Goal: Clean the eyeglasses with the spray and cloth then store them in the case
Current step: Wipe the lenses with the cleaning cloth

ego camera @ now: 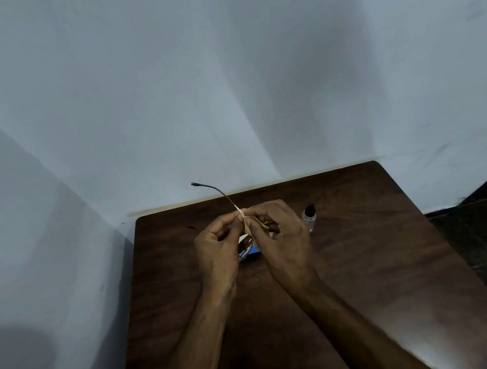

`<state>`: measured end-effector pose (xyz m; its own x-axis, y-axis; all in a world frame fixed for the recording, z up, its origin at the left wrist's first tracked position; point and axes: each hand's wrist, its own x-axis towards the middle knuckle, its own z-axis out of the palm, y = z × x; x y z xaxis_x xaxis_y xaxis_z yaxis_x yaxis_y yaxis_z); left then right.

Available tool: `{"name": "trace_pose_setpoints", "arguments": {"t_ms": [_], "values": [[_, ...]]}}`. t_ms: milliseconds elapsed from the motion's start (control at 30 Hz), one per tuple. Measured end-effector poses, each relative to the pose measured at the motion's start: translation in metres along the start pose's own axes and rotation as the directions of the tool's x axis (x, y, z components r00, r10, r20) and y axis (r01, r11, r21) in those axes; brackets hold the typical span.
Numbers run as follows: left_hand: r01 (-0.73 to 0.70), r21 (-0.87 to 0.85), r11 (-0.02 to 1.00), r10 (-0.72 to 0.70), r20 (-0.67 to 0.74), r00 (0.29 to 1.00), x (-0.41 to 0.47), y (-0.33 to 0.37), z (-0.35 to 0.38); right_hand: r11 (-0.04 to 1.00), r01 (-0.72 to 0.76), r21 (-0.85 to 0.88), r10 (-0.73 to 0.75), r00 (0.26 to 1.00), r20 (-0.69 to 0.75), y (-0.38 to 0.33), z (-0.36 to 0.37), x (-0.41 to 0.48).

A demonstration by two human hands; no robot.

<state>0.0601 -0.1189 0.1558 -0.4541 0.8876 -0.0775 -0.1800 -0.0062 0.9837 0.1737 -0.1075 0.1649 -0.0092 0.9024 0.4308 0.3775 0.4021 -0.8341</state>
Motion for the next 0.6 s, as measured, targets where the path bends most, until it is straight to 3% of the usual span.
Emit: {"name": "trace_pose_setpoints", "arguments": {"t_ms": [367,600], "values": [[-0.162,0.329,0.930,0.072,0.269,0.961,-0.006,-0.006,-0.006,0.983,-0.178,0.038,0.177,0.984,0.031,-0.007,-0.007,0.024],[-0.226,0.391,0.892,0.081,0.354,0.932,-0.013,-0.007,-0.006,0.961,-0.275,-0.043,0.276,0.961,0.029,-0.007,-0.006,0.036]]}}
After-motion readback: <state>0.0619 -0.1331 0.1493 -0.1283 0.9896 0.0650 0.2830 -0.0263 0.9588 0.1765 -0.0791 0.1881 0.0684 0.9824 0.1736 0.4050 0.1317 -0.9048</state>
